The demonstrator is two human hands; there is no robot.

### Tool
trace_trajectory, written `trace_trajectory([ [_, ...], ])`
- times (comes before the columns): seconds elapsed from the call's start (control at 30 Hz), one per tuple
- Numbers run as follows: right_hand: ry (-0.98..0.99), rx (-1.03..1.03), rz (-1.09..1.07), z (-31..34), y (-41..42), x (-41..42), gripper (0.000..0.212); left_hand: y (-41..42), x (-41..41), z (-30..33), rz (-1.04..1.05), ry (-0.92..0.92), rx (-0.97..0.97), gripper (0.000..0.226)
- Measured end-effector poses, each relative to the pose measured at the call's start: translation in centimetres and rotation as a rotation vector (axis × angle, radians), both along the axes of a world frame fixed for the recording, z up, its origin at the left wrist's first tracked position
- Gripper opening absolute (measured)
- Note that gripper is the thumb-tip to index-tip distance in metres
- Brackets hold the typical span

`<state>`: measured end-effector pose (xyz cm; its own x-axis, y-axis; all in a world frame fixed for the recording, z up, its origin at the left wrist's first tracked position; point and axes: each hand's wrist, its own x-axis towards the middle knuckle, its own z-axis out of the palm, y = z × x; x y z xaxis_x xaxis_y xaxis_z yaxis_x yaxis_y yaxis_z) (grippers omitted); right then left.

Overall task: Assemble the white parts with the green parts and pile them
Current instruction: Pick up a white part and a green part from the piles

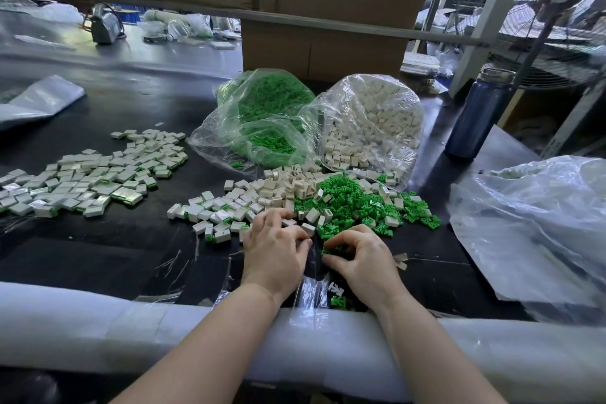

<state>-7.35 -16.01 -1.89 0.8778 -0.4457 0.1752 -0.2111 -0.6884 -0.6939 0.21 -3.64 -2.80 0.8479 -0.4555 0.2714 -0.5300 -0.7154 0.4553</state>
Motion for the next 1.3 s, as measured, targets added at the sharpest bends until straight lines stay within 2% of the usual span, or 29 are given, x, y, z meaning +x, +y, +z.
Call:
trace_trajectory([
  [0.1,0.004,-0.018,-0.019,-0.1,0.0,0.1,0.01,0.1,0.0,0.1,0.025,-0.024,-0.072,0.022],
  [0.2,0.002,-0.022,-0.035,-0.2,-0.1,0.1,0.007,0.0,0.0,-0.1,-0.014,0.006,0.03,0.042],
  [0.27,-0.013,-0.014,-0.039,-0.2,-0.1,0.1,0.007,-0.2,0.0,-0.2,-0.049,0.02,0.11,0.048],
  [0.37,-0.037,-0.021,-0.052,-0.3,-0.3,0.2,0.009,-0.3,0.0,-0.3,-0.051,0.001,0.113,0.041],
  [0.5,-0.123,0.03,-0.05,-0.3,-0.4,0.2,0.01,-0.2,-0.1,-0.2,-0.049,-0.039,0.026,0.015],
  [0.57,-0.179,0.07,-0.061,-0.3,-0.4,0.1,0.011,-0.2,-0.1,-0.2,-0.081,-0.041,-0.002,0.009],
  [0.7,-0.221,0.175,-0.091,-0.3,-0.4,0.0,0.016,-0.2,0.0,-0.2,-0.118,-0.014,-0.085,0.016],
  [0.8,-0.21,0.219,-0.088,-0.2,-0.4,0.0,0.019,-0.3,0.2,-0.3,-0.146,-0.01,-0.022,0.029],
  [0.9,-0.217,0.221,-0.079,-0.1,-0.4,0.0,0.012,-0.2,0.1,-0.3,-0.156,-0.01,-0.013,0.025],
  [1.03,-0.252,0.267,-0.081,0.0,-0.4,0.0,0.013,-0.1,-0.4,0.3,-0.217,0.069,-0.213,0.012],
  [1.2,-0.243,0.333,-0.012,0.1,-0.5,0.0,0.019,0.1,-0.6,1.2,-0.254,0.378,-0.527,0.016],
  [1.3,-0.245,0.372,0.024,0.1,-0.4,0.0,0.02,0.2,-0.5,1.4,-0.249,0.509,-0.629,0.015],
])
